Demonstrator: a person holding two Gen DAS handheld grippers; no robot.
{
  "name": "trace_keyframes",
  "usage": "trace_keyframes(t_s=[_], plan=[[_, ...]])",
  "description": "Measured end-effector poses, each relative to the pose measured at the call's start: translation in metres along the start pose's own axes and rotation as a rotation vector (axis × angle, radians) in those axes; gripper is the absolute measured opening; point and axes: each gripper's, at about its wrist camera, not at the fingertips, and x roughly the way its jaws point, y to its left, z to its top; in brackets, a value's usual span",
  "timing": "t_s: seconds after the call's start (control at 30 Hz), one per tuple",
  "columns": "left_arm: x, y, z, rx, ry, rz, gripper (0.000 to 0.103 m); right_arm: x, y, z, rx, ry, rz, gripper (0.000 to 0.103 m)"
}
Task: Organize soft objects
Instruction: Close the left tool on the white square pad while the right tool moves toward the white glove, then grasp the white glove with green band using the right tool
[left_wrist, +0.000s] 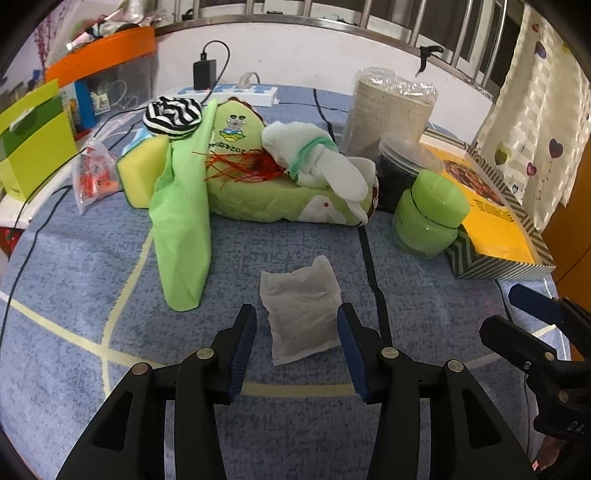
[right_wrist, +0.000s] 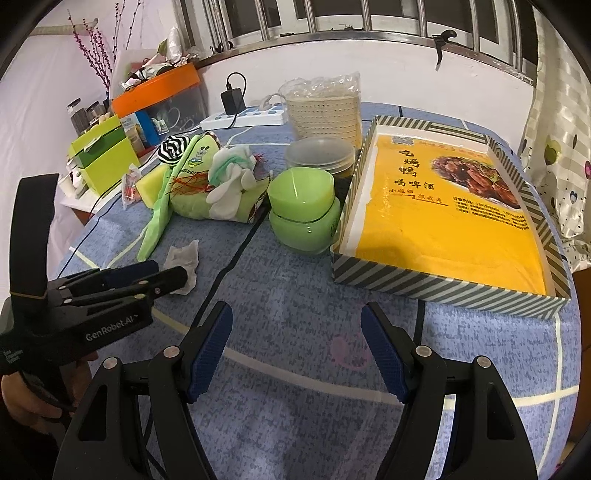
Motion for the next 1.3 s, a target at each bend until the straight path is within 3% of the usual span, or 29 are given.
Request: trace_keyframes(t_s=[0.27, 0.4, 0.53, 0.8, 1.3], plan=[[0.007, -0.006, 0.002, 0.046, -0.012, 0.045, 0.044, 0.008, 0.003, 0.006, -0.007, 0.006, 0.001, 0.073], [0.007, -0.004, 0.002, 0.047, -0.024, 0.046, 0.025, 0.010, 0.006, 0.010, -0.015, 0.005, -0.002, 0.073], [0.005, 0.002, 0.003, 0.036, -0.026, 0.035, 0.013, 0.012, 0.011, 0.014, -0.025, 0.002, -0.001, 0.073], [-0.003, 0.014, 0.003, 0.016, -0.043, 0.028, 0.007, 0.016, 0.028, 0.027, -0.065, -0.012, 0.013, 0.073], [-0.011, 0.049, 0.014, -0.056, -0.079, 0.047, 0.006, 0.042, 0.067, 0.078, -0.174, -0.050, 0.046, 0.073]])
